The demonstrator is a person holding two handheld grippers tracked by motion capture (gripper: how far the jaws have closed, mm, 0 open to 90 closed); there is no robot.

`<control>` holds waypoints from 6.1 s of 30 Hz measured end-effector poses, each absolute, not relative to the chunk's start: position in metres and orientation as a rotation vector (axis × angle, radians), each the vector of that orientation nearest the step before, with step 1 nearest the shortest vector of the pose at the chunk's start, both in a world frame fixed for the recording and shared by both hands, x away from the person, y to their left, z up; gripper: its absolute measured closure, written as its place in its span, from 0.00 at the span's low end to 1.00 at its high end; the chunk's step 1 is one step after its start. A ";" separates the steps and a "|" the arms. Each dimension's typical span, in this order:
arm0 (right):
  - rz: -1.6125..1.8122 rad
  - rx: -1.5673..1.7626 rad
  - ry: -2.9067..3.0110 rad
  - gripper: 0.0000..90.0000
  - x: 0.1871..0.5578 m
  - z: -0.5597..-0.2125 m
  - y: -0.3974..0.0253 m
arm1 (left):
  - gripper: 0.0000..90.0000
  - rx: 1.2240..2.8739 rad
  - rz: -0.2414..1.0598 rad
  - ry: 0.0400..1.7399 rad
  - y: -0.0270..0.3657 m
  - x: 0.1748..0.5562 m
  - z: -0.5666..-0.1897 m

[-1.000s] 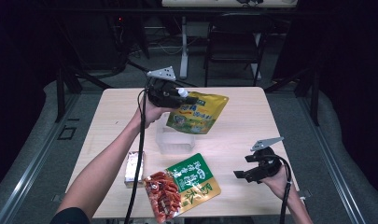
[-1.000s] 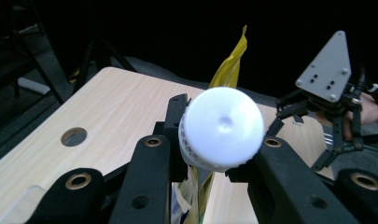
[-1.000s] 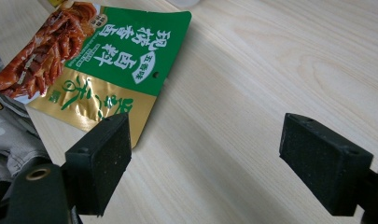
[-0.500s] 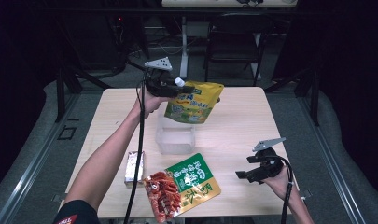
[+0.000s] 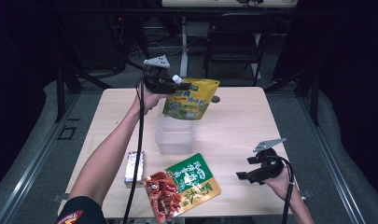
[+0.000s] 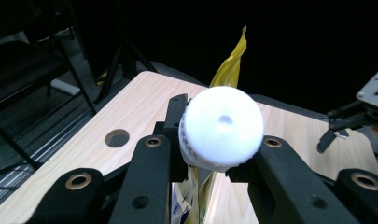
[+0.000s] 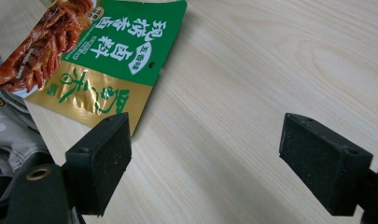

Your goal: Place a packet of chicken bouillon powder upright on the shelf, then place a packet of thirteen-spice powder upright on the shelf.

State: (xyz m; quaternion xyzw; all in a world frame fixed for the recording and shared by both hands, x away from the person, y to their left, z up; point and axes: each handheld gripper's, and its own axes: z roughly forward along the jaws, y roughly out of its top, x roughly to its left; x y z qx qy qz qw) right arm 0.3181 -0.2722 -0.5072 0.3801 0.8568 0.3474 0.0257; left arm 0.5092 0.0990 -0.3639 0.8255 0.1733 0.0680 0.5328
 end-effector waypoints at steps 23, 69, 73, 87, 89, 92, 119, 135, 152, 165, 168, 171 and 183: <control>1.069 1.171 2.646 0.18 0.316 -0.505 -0.273 | 0.83 1.901 0.263 0.553 0.111 0.536 -0.385; 1.058 1.167 2.641 0.18 0.316 -0.505 -0.274 | 0.83 1.793 0.341 0.732 0.129 0.541 -0.438; 1.051 1.165 2.644 0.18 0.316 -0.505 -0.274 | 0.83 1.812 0.341 0.743 0.127 0.542 -0.439; 1.056 1.169 2.644 0.18 0.316 -0.504 -0.272 | 0.83 1.866 0.286 0.877 0.133 0.550 -0.443; 1.057 1.162 2.641 0.18 0.317 -0.505 -0.271 | 0.82 1.879 0.298 0.887 0.133 0.550 -0.442; 1.052 1.161 2.646 0.18 0.317 -0.505 -0.270 | 0.82 1.888 0.302 0.891 0.133 0.551 -0.442; 1.073 1.196 2.601 0.19 0.315 -0.502 -0.274 | 0.22 1.929 0.367 0.984 0.149 0.533 -0.423; 1.062 1.201 2.598 0.20 0.313 -0.502 -0.268 | 0.17 1.974 0.321 0.995 0.178 0.495 -0.416; 1.042 1.219 2.603 0.21 0.310 -0.507 -0.259 | 0.14 2.028 0.339 1.101 0.204 0.419 -0.445; 1.042 1.237 2.594 0.21 0.307 -0.510 -0.258 | 0.13 2.053 0.367 1.167 0.213 0.372 -0.475; 1.031 1.239 2.594 0.21 0.307 -0.510 -0.259 | 0.13 2.062 0.378 1.165 0.213 0.364 -0.480; 1.036 1.244 2.592 0.21 0.306 -0.511 -0.260 | 0.13 2.071 0.388 1.175 0.214 0.357 -0.486; 1.028 1.251 2.602 0.21 0.305 -0.514 -0.262 | 0.13 2.044 0.283 1.310 0.229 0.332 -0.512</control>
